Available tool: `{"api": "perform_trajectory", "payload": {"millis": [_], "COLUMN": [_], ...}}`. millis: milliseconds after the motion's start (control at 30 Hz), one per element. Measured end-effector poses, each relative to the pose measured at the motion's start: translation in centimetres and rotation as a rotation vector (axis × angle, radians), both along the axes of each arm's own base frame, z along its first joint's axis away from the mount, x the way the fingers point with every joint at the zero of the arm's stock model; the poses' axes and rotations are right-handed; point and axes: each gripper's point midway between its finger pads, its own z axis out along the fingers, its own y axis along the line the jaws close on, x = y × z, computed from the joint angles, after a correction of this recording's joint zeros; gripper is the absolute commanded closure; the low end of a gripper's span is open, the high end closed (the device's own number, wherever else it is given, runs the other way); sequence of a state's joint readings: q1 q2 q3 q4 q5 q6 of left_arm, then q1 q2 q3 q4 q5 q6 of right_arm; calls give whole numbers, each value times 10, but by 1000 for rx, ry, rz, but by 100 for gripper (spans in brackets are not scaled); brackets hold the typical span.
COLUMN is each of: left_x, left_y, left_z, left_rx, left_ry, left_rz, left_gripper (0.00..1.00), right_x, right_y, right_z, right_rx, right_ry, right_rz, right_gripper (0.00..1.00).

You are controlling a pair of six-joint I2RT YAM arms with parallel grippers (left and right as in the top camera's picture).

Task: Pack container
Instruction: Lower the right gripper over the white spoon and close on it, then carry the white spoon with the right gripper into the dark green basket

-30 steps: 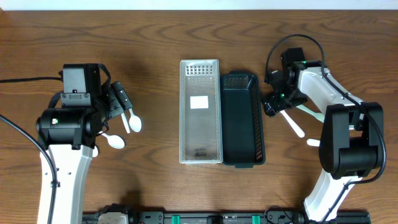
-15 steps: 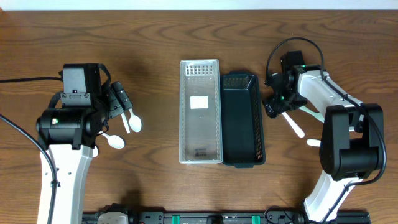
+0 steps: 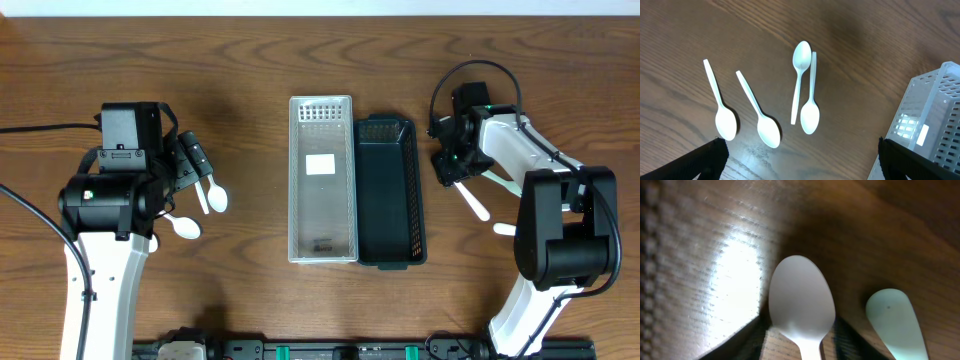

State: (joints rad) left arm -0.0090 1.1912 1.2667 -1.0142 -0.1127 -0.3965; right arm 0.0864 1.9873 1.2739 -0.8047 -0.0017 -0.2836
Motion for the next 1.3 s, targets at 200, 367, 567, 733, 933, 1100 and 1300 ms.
{"api": "perform_trajectory", "payload": {"millis": [200,367,567,733,933,1100,1300], "left_x": [0,0,0,0,-1,-2,-3], "left_y": [0,0,0,0,0,0,0], "left_z": [0,0,0,0,0,-1,-2], "left_rx": [0,0,0,0,0,0,0], "left_ry": [0,0,0,1,3,11,16], "left_rz": [0,0,0,0,0,0,0], "left_gripper": [2,2,2,2,2,2,2], "right_x": [3,5,7,8,8,8,8], "right_y": [0,1,2,2,2,3,3], "right_z": [0,0,0,0,0,0,0], "right_rx": [3,8,10,13,14,15,15], "right_ry": [-10,-22,-28,-32,-34,-34,-34], "right_rz": [-8,-11,-11,-11,-11,-12,-11], "right_gripper": [71,76,78,85,88,93,99]}}
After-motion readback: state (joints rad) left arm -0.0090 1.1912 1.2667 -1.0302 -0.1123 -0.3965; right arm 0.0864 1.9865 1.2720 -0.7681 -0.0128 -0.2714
